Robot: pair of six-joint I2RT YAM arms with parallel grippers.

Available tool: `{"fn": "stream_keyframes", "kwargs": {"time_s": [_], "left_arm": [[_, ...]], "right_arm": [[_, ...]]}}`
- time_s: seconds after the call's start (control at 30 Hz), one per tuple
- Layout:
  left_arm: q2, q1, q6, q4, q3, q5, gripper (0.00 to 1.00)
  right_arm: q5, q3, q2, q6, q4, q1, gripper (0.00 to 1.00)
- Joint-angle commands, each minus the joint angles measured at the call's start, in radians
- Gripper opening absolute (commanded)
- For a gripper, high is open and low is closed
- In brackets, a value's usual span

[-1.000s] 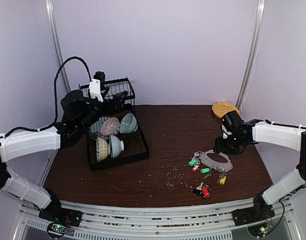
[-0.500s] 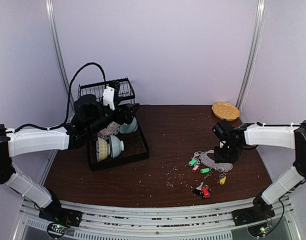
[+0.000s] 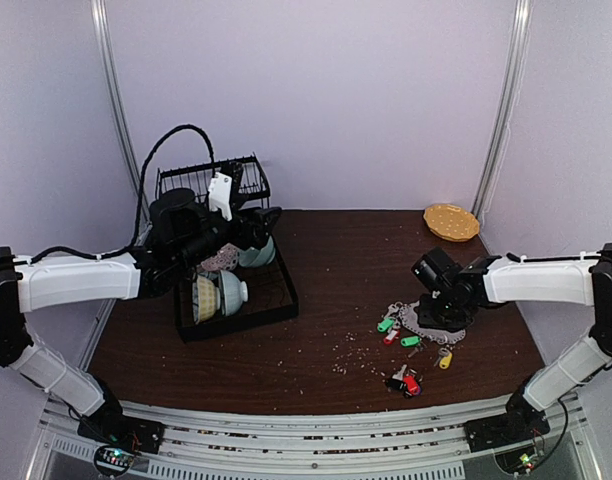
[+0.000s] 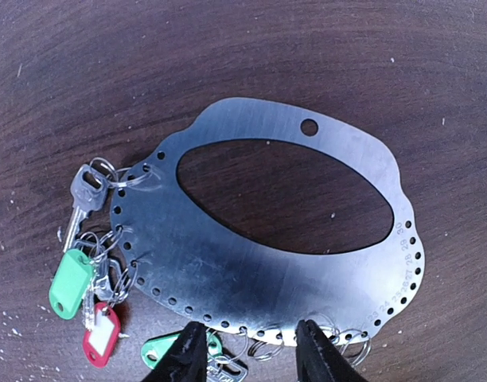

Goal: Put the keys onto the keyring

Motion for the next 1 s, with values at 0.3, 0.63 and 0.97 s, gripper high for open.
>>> {"fn": "stream_keyframes", "kwargs": {"time_s": [0.3, 0.63, 0.97], "left_arm": [[0.012, -0.01, 0.023, 0.018, 0.021, 0.0, 0.94], [0.006, -0.011, 0.031, 0.019, 0.014, -0.006, 0.94], [0.013, -0.013, 0.038, 0.02, 0.014, -0.011, 0.94]], "right_arm": [[0.07, -0.028, -0.029, 0.068, -0.066, 0.059, 0.29], [0.124, -0.146, -0.056, 0.249, 0.146, 0.058, 0.28], [0.121, -0.199, -0.073, 0.275, 0.151, 0.058, 0.21]]}}
